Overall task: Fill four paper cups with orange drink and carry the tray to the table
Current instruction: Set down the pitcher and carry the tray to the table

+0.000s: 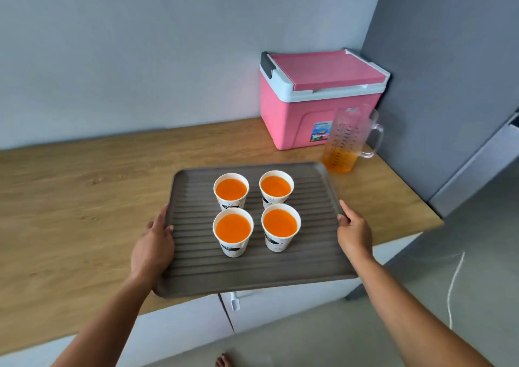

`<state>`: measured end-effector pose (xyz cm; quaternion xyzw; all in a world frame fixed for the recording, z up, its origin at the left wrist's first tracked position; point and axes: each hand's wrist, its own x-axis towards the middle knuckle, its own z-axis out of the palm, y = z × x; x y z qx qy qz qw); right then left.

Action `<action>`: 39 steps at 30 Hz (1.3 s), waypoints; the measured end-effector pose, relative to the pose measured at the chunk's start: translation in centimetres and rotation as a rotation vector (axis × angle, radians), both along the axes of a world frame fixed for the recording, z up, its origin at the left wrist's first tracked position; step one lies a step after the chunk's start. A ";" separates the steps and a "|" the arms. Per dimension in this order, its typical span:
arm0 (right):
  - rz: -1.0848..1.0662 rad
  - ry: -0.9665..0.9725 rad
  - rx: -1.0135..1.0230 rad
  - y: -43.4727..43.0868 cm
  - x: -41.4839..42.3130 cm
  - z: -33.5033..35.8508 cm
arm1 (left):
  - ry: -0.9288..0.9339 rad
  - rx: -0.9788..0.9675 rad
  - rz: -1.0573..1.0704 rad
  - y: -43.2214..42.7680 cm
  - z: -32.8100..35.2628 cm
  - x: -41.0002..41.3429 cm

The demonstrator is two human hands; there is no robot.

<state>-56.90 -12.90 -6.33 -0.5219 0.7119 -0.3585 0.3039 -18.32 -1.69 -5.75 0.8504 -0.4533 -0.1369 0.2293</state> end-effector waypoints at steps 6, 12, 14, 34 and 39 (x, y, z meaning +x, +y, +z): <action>0.001 0.012 -0.021 -1.0 0.3 0.4 | 0.010 -0.009 0.020 0.0 0.0 0.0; 0.014 0.033 -0.007 -1.3 -0.2 1.2 | 0.023 -0.015 0.029 -0.2 -0.2 -0.4; -0.001 0.078 -0.012 -0.8 -1.7 1.4 | 0.033 -0.019 0.018 -0.8 -0.3 -1.6; -0.632 0.075 -0.006 11.8 -22.4 3.2 | 0.079 -0.127 -0.708 -14.2 0.1 -23.4; -0.770 0.076 0.020 15.6 -24.0 3.4 | 0.140 -0.177 -0.887 -15.9 0.6 -27.7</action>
